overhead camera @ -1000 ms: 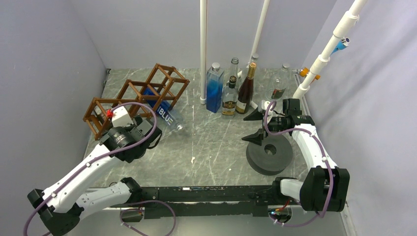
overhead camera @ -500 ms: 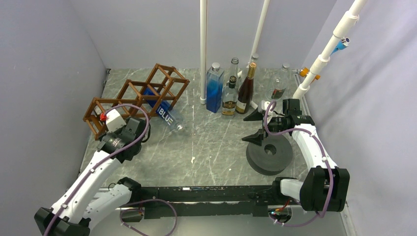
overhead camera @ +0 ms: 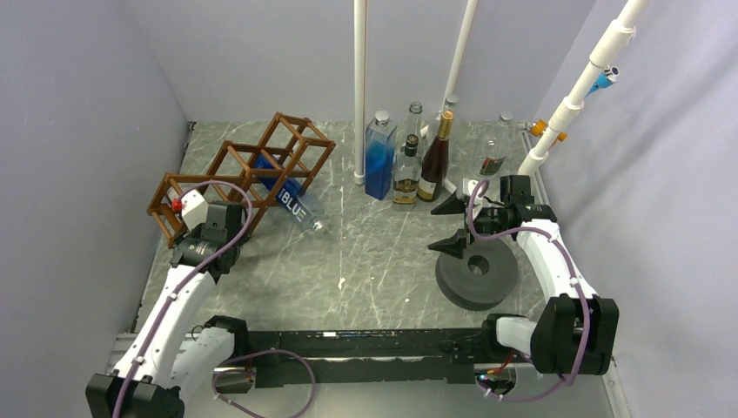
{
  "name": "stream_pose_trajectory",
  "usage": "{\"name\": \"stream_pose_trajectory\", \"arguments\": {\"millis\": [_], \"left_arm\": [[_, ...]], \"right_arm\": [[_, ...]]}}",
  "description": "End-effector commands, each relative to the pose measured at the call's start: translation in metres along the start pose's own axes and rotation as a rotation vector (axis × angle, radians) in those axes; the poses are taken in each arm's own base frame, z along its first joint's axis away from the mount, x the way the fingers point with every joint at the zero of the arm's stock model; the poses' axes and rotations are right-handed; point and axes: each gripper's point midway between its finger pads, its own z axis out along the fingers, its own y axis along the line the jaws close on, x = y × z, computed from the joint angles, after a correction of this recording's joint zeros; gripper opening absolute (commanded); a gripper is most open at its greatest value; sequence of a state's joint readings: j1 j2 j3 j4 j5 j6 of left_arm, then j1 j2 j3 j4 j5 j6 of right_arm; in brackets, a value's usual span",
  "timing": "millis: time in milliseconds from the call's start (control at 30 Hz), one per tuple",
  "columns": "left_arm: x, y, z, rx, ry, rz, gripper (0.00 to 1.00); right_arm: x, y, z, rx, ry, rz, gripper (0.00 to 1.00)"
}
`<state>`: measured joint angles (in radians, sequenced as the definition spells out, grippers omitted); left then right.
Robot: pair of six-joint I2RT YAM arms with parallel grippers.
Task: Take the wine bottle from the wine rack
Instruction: Pick up the wine bottle from the wine rack.
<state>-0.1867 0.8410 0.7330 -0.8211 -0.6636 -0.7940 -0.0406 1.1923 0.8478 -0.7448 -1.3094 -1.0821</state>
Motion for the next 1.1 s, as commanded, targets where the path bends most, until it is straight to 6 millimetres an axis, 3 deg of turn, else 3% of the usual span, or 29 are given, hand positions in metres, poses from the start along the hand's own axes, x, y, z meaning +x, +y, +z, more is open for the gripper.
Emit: {"name": "stream_pose_trajectory", "arguments": {"millis": [0,433,600,867,1000,1067], "left_arm": [[-0.007,-0.013,0.007,0.061,-0.008,0.008,0.8],[0.002,-0.013,0.02,0.076,0.026,0.003,0.7],[0.001,-0.013,0.02,0.082,0.026,0.003,0.61],[0.003,-0.012,0.016,0.101,0.03,-0.004,0.36],[0.004,-0.013,0.01,0.124,0.038,-0.022,0.1],[0.005,-0.014,0.007,0.141,0.043,-0.038,0.03]], "right_arm": [[-0.012,-0.005,-0.001,-0.002,-0.026,-0.055,1.0],[-0.011,-0.005,-0.001,-0.001,-0.023,-0.055,1.0],[-0.011,-0.005,-0.001,-0.001,-0.023,-0.055,1.0],[-0.011,-0.005,-0.002,-0.001,-0.023,-0.056,1.0],[-0.011,-0.005,-0.002,-0.001,-0.023,-0.058,1.0],[-0.011,-0.005,-0.002,-0.001,-0.023,-0.058,1.0]]}}
